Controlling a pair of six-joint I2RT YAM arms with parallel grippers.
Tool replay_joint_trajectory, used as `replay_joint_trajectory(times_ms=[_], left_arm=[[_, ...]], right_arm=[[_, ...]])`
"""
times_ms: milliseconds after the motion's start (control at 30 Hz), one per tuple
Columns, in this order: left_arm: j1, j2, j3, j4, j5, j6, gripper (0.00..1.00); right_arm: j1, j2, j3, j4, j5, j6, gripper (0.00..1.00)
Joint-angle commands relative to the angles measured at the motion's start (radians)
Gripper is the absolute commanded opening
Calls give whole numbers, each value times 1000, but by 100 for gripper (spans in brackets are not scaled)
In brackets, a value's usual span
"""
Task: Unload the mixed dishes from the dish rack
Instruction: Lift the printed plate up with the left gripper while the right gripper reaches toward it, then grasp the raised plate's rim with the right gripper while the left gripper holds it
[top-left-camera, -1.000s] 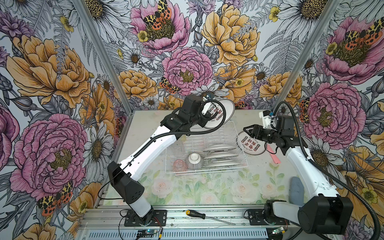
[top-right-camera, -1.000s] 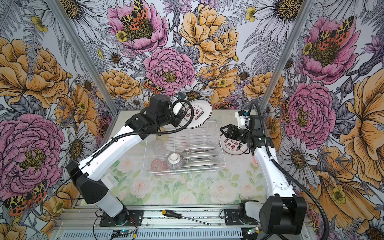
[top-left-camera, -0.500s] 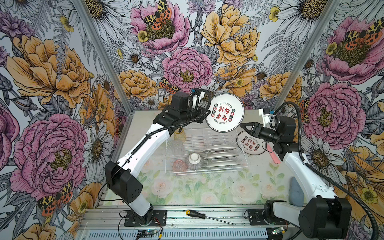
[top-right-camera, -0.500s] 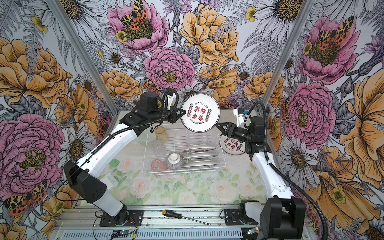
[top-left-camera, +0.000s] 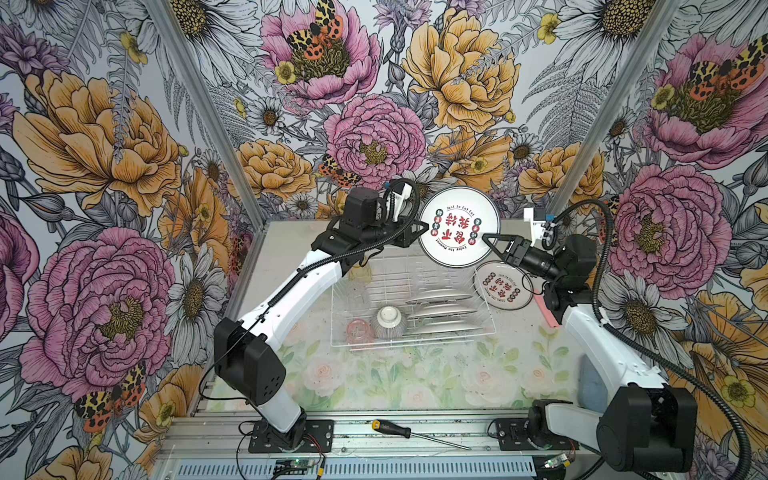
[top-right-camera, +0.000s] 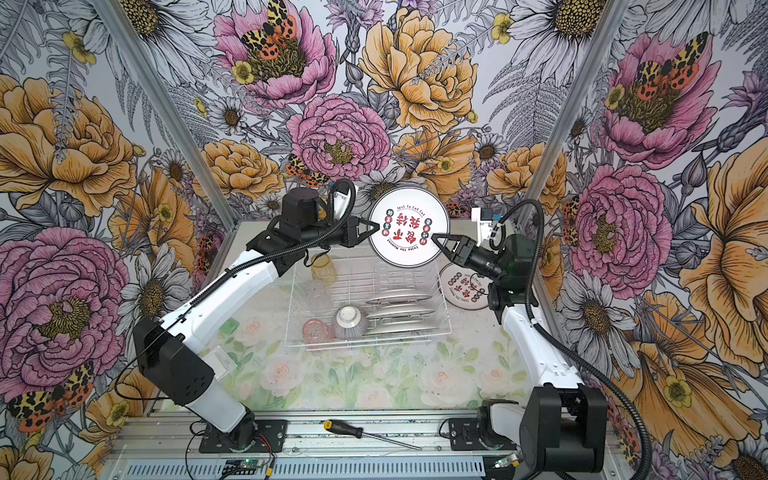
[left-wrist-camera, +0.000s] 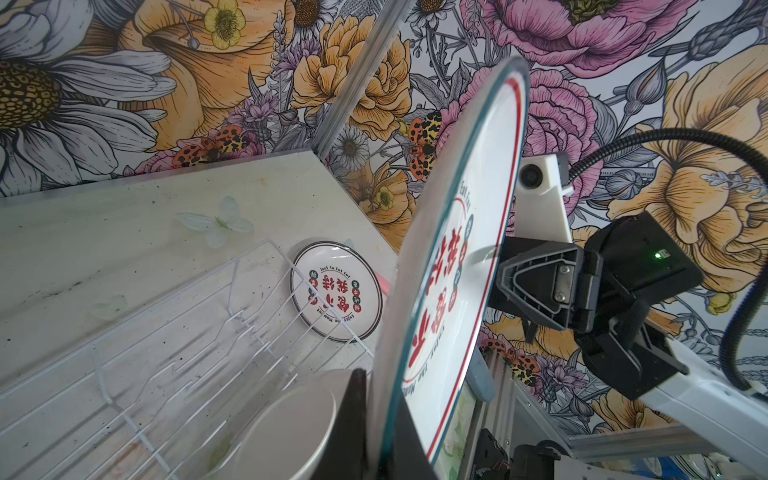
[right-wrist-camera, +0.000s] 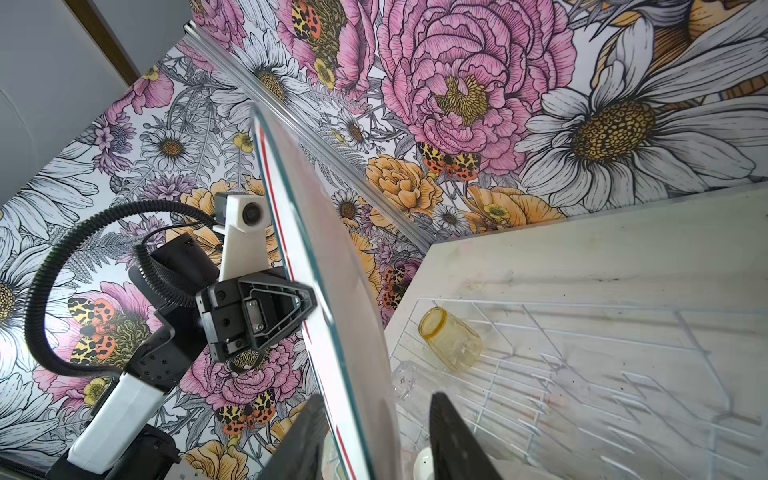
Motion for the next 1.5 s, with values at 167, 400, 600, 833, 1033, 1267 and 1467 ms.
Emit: replay_joint_trajectory(times_ms=[167,400,600,833,1033,1267,1467], left_arm=[[-6,23,0,119,62,-45,9],[-11,35,1,125,75,-50,9],[-15,38,-4,107,73,-46,10],[-23,10,-16,27,13,21,27],[-9,-50,-69,-51,-63,85,32],[50,-146,-154,-170,-176,151,32],[87,-189,-156,-266,-240,204,33]], right_arm=[[9,20,10,26,-11,15,29],[9,25,20,9,-4,9,6],[9,21,28,-18,10,-3,0],[-16,15,58,-118,61,-44,0],[-110,42,94,-205,100,-54,0],[-288,75,154,-522,197,-262,0],[-396,140,89,-580,278,-333,0]])
